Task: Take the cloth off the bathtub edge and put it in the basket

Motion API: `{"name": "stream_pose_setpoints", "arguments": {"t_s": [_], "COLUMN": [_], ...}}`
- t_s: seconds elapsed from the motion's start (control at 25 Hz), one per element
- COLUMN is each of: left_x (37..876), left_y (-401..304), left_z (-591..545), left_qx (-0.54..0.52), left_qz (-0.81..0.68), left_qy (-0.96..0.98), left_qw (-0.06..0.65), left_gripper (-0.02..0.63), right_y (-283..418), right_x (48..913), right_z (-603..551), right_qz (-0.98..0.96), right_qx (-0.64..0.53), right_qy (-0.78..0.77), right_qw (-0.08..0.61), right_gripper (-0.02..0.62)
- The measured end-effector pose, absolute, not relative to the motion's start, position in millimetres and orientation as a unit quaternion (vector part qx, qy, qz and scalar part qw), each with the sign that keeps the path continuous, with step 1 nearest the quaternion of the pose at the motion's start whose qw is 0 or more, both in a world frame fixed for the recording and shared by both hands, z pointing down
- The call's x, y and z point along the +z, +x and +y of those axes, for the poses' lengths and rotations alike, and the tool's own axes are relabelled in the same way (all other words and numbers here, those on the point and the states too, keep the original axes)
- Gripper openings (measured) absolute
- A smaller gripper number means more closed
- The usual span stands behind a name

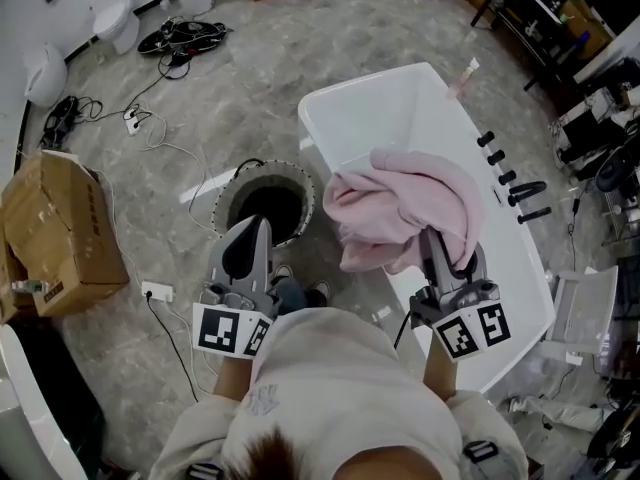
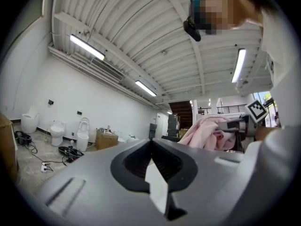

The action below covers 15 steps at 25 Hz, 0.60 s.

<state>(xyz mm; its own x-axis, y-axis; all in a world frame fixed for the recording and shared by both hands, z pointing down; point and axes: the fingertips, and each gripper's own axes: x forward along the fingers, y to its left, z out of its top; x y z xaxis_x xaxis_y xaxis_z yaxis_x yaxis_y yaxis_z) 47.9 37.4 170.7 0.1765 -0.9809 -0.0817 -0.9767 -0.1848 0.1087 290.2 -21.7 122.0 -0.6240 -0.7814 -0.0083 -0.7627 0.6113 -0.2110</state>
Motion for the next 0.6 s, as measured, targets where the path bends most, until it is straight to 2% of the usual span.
{"name": "stream_pose_setpoints", "arguments": {"t_s": [0.6], "left_x": [170.0], "left_y": [-30.9], "left_z": [58.8], "left_qx": [-0.065], "left_qz": [-0.696], "left_qy": [0.715], "left_qw": [0.013], "left_gripper": [0.013], "right_y": [205.9], "right_x": [105.8], "right_z": [-41.0], "right_qz": [0.925], "right_qx": [-0.101], "right_qy": [-0.362], "right_qw": [0.062], "right_gripper": [0.143]}}
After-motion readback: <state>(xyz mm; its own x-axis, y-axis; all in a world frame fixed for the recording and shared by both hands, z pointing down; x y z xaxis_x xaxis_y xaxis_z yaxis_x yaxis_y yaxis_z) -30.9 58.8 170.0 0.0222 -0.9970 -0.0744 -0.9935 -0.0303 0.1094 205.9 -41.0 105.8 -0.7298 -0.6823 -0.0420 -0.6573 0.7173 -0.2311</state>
